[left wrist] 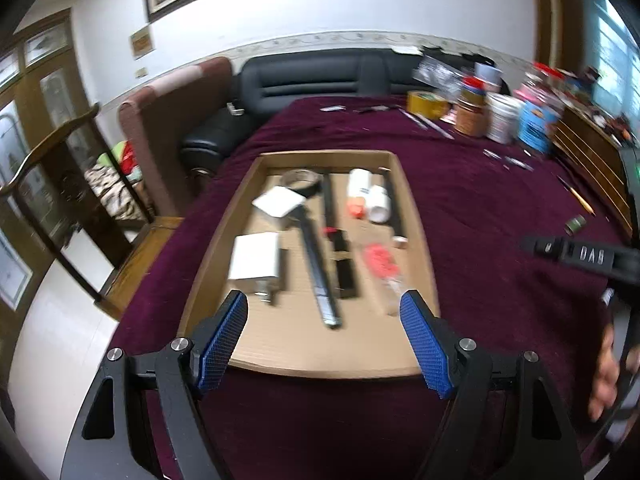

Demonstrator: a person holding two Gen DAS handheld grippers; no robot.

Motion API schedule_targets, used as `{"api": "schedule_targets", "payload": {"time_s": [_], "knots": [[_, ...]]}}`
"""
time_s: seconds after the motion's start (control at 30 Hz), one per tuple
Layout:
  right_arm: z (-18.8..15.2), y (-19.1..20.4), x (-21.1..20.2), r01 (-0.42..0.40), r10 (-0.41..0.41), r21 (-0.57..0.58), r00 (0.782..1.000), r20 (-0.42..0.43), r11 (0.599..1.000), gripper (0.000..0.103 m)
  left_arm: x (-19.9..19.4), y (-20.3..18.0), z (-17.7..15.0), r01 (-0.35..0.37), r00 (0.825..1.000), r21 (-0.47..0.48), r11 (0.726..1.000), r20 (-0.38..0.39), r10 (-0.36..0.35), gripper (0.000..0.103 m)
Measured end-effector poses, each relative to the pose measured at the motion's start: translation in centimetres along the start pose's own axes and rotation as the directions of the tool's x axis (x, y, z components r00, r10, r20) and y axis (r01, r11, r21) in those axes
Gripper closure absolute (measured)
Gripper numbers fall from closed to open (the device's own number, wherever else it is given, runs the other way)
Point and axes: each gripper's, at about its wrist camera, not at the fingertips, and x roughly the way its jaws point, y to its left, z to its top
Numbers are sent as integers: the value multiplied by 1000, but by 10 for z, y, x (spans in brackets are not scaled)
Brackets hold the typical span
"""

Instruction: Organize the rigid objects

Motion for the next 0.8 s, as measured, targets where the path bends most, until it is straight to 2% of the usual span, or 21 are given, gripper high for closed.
{"api": "schedule_targets", "payload": {"time_s": [0.2,0.3,0.4,0.5,0.6,0.7,0.8], "knots": [[12,-89,-39,146,-154,115,986,67,983,63,1,-32,-6,62,998,59,996,-32,-60,29],[23,-146,-59,234,-259,224,962,92,946,63,2,-42,-6,101,994,58,993,-49,-98,29],[38,-187,-64,294,-329,301,942,71,907,63,3,-51,-6,123,991,66,990,-63,-119,29],[50,-210,-61,300,-336,350,941,45,887,63,3,-56,-8,130,989,75,989,-75,-125,29],[61,-224,-51,277,-307,383,951,19,881,63,4,-55,-7,127,989,71,989,-79,-122,29],[70,-222,-37,272,-293,389,956,-5,881,63,5,-54,-8,120,990,71,990,-84,-114,29],[81,-215,-21,299,-309,376,950,-35,877,63,7,-52,-8,121,989,66,990,-91,-115,29]]}}
